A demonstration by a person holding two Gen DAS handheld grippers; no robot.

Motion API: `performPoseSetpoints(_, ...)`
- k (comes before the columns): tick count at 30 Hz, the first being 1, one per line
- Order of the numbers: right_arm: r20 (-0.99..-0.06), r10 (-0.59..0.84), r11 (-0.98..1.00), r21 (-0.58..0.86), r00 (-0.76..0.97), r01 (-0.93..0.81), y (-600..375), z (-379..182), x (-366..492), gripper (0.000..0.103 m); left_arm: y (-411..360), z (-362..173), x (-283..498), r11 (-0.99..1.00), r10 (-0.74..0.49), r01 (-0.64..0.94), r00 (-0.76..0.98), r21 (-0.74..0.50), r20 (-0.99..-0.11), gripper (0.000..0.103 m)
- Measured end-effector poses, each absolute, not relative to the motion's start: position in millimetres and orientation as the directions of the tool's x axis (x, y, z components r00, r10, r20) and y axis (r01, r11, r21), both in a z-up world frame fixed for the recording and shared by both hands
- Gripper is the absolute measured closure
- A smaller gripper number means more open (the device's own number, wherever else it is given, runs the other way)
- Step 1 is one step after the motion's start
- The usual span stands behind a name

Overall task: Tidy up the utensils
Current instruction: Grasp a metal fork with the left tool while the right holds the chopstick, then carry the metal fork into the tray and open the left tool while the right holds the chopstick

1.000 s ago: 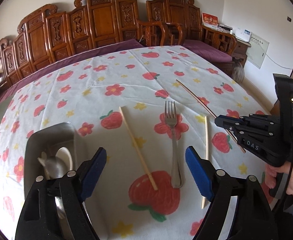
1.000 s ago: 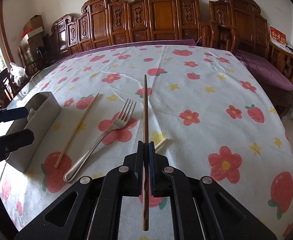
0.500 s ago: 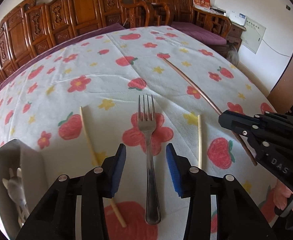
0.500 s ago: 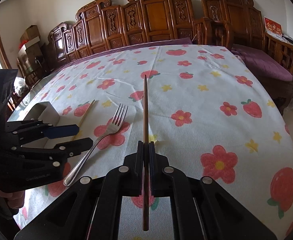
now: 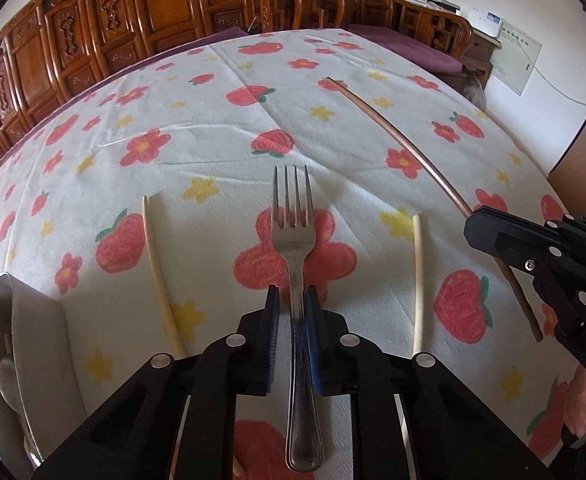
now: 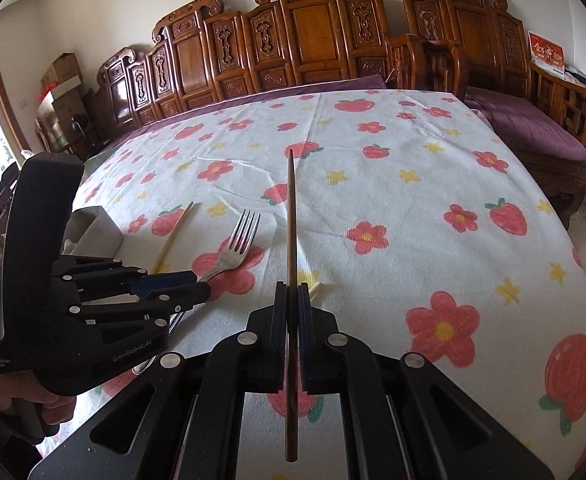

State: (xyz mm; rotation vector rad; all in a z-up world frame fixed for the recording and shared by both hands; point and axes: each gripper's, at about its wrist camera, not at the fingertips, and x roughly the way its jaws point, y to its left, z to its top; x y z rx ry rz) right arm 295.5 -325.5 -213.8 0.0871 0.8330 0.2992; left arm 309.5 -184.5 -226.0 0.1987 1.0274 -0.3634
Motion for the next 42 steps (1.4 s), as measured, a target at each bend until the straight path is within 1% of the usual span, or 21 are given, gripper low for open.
performPoseSetpoints(1, -0.716, 0.294, 0.955, 0.192, 0.633, -0.227, -325, -213, 295, 0.097, -185, -226, 309, 0.922, -0.201, 0.388, 0.465, -0.006, -0.862, 0.096)
performPoseSetpoints(11, -0.719, 0.283, 0.958, 0.182, 0.635, -0.222, -322, -213, 294, 0.097, -177, -218, 284, 0.919, -0.186, 0.395, 0.467, 0.016, -0.864, 0.097)
performPoseSetpoints(30, -0.738, 0.27, 0.959, 0.152, 0.618, -0.238, -305, -215, 272, 0.097, -132, -136, 219, 0.937, -0.188, 0.347, 0.579, 0.031, -0.793, 0.097)
performPoseSetpoints(42, -0.744, 0.255, 0.962, 0.132, 0.617, -0.239, -295, -200, 245, 0.097, -109, -107, 196, 0.942, -0.207, 0.336, 0.608, 0.012, -0.766, 0.097)
